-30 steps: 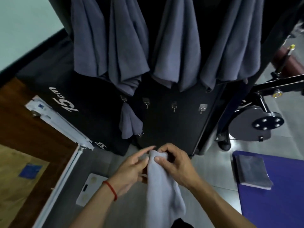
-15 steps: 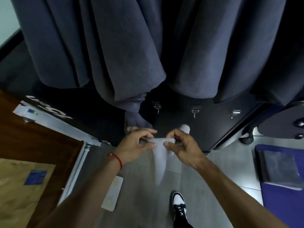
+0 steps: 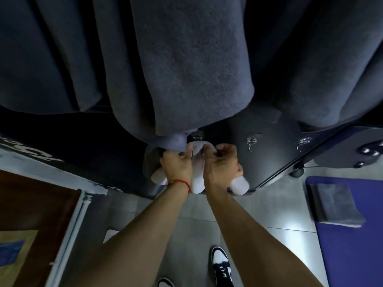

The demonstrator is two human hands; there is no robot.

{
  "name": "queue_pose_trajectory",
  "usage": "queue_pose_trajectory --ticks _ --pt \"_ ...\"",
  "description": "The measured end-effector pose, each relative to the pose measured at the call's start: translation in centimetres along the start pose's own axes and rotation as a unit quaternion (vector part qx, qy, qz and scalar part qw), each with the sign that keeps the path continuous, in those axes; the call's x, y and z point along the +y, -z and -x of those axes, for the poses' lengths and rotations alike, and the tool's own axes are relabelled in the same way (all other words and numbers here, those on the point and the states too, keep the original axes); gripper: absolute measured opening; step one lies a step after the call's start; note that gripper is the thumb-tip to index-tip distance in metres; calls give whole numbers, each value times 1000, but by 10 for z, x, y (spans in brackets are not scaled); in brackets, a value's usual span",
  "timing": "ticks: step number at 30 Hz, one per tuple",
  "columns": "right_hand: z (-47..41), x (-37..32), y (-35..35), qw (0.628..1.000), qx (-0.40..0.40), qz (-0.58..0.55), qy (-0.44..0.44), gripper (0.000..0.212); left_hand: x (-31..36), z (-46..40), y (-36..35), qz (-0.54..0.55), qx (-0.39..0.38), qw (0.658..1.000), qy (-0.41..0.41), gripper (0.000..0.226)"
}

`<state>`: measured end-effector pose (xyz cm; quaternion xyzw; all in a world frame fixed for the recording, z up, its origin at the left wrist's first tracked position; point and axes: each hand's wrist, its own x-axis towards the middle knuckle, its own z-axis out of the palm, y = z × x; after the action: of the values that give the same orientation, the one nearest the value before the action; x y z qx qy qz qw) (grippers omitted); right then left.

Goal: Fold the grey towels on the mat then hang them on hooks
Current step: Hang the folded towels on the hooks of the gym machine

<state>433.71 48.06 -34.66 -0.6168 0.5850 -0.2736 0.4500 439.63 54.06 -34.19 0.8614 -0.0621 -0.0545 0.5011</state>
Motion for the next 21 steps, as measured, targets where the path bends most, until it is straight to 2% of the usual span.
queue_pose_trajectory --ticks 3,5,6,9,12,14,16,17,19,21 --pt "-6 5 -3 1000 -5 -7 -10 25 -8 -7 -8 42 -2 998 38 14" --pt "-8 10 -3 1000 -10 -4 -2 22 -10 -7 -9 51 -12 998 21 9" --pt "-8 14 -4 1000 -12 4 24 20 -12 -6 -10 49 -12 999 6 8" --pt "-11 27 -9 981 -4 85 177 11 -24 -9 -14 49 -20 999 -4 10" --pt "-15 35 -10 955 0 161 249 9 -33 -13 -18 32 -31 999 -15 11" --pt "-12 35 -7 941 -1 191 280 18 -33 -10 -16 -7 -4 997 -77 10" --pt "-4 37 -5 931 0 210 298 27 -32 -4 -12 -134 39 974 -178 5" --pt "0 39 -5 934 -9 205 293 27 -33 0 -13 -204 46 954 -214 7" --pt "1 46 -7 951 -66 141 266 23 -36 7 -20 -245 30 945 -215 11" --pt "-2 56 -5 953 -156 55 253 28 -40 19 -26 -169 -19 967 -188 19"
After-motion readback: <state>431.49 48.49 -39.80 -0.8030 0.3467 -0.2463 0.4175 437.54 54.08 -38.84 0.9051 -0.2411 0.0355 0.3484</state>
